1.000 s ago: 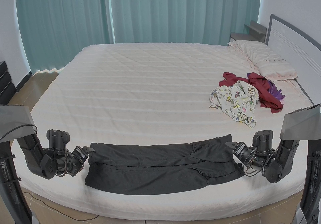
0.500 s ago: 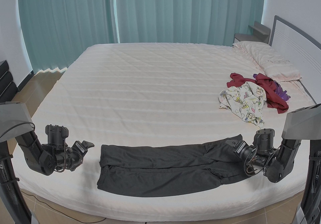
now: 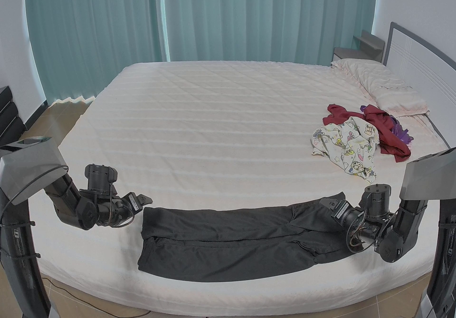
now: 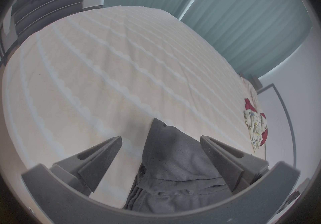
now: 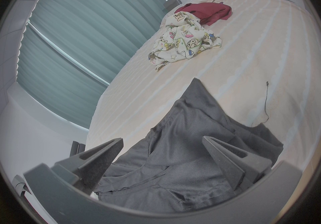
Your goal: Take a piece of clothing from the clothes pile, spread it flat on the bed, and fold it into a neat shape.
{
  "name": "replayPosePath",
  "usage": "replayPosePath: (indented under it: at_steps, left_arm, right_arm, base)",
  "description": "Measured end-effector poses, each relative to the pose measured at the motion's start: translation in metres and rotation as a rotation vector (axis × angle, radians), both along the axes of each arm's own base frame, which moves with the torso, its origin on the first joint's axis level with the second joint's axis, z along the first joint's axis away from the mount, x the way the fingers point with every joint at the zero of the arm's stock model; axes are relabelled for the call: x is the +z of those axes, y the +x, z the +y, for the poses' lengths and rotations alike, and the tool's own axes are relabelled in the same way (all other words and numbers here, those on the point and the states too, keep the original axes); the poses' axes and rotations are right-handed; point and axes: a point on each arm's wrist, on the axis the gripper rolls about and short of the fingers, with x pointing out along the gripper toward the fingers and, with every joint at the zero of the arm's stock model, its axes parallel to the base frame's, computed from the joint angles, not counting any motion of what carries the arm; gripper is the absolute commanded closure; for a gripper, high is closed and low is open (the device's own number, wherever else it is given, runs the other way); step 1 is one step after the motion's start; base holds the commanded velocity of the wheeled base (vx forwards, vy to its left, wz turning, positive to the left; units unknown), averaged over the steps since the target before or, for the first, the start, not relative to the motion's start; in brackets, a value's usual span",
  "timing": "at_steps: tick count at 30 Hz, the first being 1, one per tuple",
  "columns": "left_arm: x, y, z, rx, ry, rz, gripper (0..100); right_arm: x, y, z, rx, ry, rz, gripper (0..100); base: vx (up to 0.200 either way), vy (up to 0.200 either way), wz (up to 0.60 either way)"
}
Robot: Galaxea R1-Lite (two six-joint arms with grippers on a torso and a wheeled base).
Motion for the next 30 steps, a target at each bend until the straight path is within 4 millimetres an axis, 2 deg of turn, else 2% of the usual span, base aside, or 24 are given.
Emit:
replayPosePath:
  at_steps: [5,14,15,30]
  left_arm:
    - [-0.014,0.01,-0.016,-0.064,0.03,0.008,0]
    - [-0.025,0.018,-0.02,-0.074,0.09,0.006,0]
    - [-0.026,0.018,-0.02,-0.076,0.09,0.008,100]
    - [-0.032,0.027,-0.017,-0.032,0.103,0.007,100]
  right_arm:
    - [-0.001,-0.002,0.0,0.002,-0.002,0.007,0]
    - [-0.004,-0.003,0.0,0.004,-0.005,0.017,0]
    - [-0.004,-0.003,0.0,0.005,-0.004,0.017,0]
    - [-0.006,-0.003,0.0,0.003,-0.007,0.025,0]
  base:
    - [0.0,0.0,0.0]
    - [0.0,0.0,0.0]
    - [0.0,0.0,0.0]
    - [0.0,0.0,0.0]
